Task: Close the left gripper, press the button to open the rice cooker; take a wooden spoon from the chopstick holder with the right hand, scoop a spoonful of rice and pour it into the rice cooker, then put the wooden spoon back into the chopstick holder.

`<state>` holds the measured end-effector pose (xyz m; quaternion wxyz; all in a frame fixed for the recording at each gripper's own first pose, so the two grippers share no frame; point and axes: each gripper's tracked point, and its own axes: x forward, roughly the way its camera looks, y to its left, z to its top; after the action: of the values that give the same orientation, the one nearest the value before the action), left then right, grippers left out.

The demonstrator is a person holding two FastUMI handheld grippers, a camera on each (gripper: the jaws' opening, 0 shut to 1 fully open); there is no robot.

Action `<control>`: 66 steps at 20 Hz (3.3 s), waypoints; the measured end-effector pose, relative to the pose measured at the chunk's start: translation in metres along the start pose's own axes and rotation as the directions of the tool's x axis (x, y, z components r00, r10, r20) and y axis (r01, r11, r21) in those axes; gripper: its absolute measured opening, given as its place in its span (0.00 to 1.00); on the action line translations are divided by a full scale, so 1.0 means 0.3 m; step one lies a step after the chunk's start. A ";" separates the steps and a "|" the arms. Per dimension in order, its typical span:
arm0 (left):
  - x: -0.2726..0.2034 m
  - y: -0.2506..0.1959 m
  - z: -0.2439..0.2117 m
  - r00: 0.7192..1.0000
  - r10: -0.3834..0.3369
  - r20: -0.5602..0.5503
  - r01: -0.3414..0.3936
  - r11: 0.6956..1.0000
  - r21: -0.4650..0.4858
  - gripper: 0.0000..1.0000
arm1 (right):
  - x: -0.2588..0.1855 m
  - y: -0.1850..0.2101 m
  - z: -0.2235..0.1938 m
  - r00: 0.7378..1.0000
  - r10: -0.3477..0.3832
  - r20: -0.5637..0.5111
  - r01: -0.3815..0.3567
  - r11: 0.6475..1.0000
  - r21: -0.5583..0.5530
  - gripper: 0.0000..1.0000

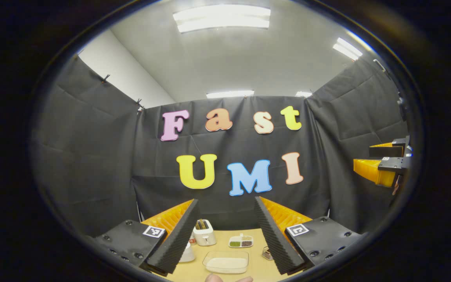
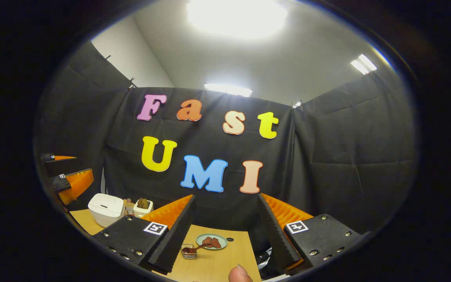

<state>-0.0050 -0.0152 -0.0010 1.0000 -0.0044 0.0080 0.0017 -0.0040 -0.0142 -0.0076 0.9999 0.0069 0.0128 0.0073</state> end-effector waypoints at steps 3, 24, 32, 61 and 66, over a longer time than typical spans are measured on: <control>-0.012 -0.019 0.001 1.000 0.007 -0.004 -0.007 1.000 -0.004 0.97 | -0.001 -0.006 -0.013 1.000 0.018 -0.005 -0.017 1.000 0.012 0.95; 0.014 0.419 -0.479 0.897 0.316 -0.309 -0.335 0.942 -0.009 0.70 | 0.062 0.157 -0.226 0.982 0.161 -0.103 -0.159 0.987 0.030 0.94; 0.353 0.744 -0.757 0.905 0.271 -0.329 -0.237 0.961 0.139 0.10 | 0.210 0.445 -0.185 0.986 0.057 -0.154 -0.061 0.998 -0.020 0.94; 0.828 1.040 -1.707 0.631 0.249 -0.735 -0.315 0.948 0.051 0.07 | 0.245 0.617 -0.343 0.931 -0.077 -0.358 0.020 0.987 -0.160 0.94; 0.872 1.082 -1.553 0.713 0.264 -0.649 -0.295 0.953 0.063 0.10 | 0.188 0.603 -0.349 0.925 -0.085 -0.370 0.043 0.992 -0.121 0.94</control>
<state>0.2479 0.3063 -0.4737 0.9221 -0.0260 0.3553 0.1512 0.0470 0.1688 -0.1112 0.9777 -0.0503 0.2027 -0.0233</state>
